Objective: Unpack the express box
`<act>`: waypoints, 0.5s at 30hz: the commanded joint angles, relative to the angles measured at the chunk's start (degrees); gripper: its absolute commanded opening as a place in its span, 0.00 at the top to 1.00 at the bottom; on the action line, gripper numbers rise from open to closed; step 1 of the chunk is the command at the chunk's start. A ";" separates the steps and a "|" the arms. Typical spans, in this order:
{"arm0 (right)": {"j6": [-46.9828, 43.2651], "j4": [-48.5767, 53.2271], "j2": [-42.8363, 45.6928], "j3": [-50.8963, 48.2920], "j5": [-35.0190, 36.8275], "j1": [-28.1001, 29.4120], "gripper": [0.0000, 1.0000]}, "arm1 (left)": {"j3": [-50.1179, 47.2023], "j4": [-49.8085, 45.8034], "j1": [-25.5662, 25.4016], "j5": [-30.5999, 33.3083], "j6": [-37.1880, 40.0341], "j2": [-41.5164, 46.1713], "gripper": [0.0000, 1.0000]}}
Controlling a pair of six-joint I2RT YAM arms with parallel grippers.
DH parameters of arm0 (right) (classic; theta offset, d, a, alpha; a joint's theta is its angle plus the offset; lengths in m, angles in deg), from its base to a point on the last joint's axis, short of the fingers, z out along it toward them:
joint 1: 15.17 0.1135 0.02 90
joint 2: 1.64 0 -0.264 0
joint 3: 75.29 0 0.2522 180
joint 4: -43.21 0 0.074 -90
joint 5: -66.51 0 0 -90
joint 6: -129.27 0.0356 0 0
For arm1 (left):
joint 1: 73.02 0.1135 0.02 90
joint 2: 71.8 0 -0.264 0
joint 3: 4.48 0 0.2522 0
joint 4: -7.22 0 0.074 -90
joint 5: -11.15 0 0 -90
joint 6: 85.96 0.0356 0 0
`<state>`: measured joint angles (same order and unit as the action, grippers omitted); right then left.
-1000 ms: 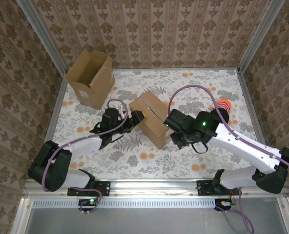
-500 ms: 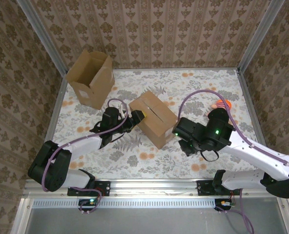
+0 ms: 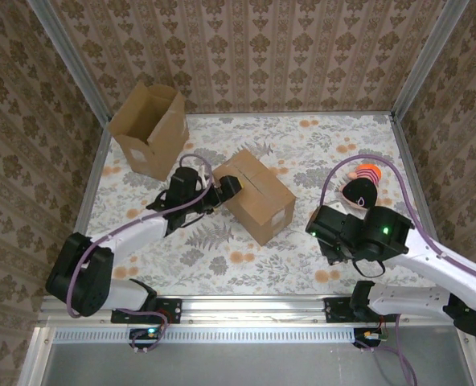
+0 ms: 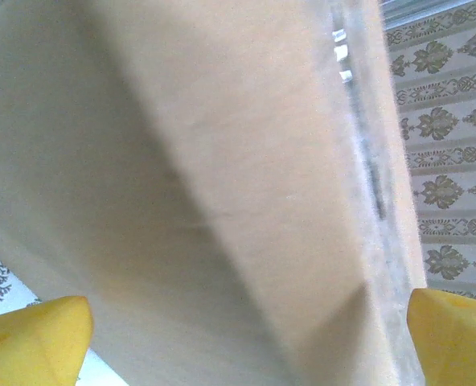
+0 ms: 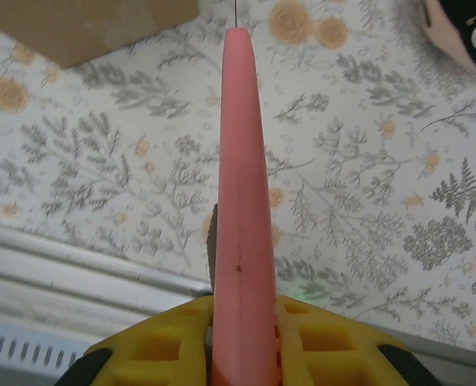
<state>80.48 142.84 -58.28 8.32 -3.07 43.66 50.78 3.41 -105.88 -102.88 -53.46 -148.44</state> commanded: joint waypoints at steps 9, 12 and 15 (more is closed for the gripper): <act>6.14 -16.82 -0.88 -8.23 19.41 -3.94 1.00 | 23.25 -42.88 6.25 8.30 22.52 7.72 0.02; 5.85 -21.70 -2.24 -10.24 20.23 -5.35 1.00 | 27.37 -44.23 9.53 8.69 26.25 2.67 0.13; 6.37 -24.91 -4.37 -12.01 20.61 -6.75 1.00 | 31.71 -43.41 11.05 9.29 28.92 -4.18 0.20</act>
<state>84.53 123.96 -61.38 -2.24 12.80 37.80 80.07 -34.71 -95.78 -95.31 -30.51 -147.77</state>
